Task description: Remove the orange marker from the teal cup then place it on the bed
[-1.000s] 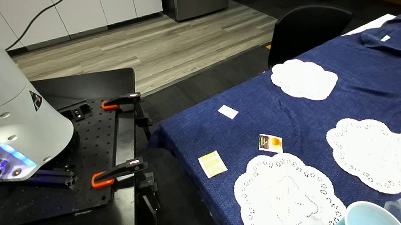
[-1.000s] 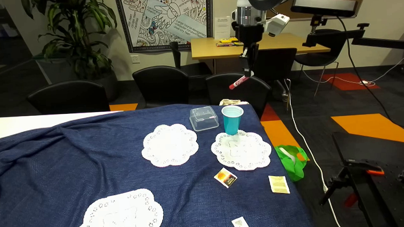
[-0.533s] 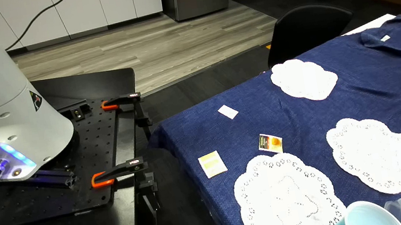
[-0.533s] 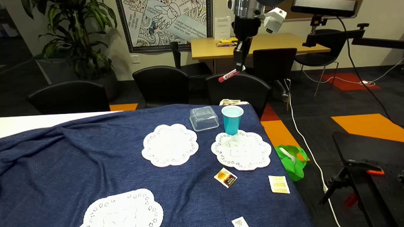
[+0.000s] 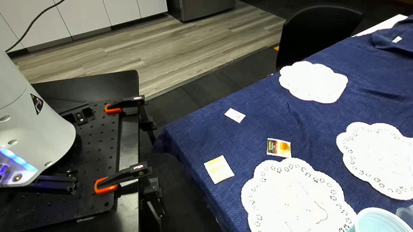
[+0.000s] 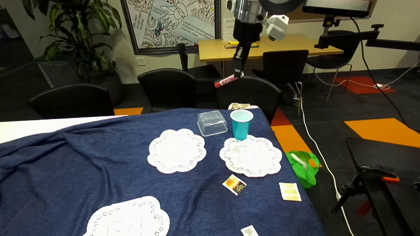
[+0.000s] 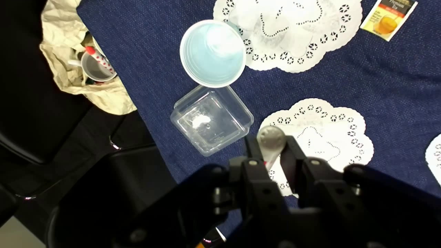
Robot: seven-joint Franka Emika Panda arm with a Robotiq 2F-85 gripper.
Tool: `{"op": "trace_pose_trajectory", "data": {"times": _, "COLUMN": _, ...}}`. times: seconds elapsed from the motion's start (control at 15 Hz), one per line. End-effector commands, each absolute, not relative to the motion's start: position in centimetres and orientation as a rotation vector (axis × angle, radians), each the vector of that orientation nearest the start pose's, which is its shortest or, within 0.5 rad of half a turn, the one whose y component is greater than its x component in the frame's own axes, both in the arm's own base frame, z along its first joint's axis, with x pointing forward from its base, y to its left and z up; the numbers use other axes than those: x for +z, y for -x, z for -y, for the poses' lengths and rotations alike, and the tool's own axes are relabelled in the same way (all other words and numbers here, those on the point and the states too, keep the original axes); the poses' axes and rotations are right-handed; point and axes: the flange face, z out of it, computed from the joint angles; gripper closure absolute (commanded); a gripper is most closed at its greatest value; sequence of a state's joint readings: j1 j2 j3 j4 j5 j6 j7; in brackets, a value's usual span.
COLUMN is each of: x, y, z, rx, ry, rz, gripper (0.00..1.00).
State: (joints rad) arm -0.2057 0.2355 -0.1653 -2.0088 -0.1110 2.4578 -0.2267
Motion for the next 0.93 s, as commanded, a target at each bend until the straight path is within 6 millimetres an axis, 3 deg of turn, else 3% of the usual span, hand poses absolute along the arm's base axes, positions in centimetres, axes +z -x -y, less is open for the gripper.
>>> {"op": "trace_pose_trajectory", "data": {"times": 0.0, "x": 36.0, "y": -58.2, "z": 19.4, "rx": -0.34, "ry": 3.323, "rz": -0.031, "gripper": 0.95}}
{"op": "trace_pose_trajectory", "data": {"times": 0.47, "x": 34.8, "y": -59.9, "z": 13.3, "rx": -0.462, "ry": 3.278, "rz": 0.144, "gripper": 0.95}}
{"op": "trace_pose_trajectory", "data": {"times": 0.8, "x": 32.4, "y": -59.4, "z": 9.5, "rx": -0.522, "ry": 3.25, "rz": 0.268, "gripper": 0.95}}
{"op": "trace_pose_trajectory", "data": {"times": 0.87, "x": 33.1, "y": -60.0, "z": 10.4, "rx": -0.499, "ry": 3.251, "rz": 0.249, "gripper": 0.79}}
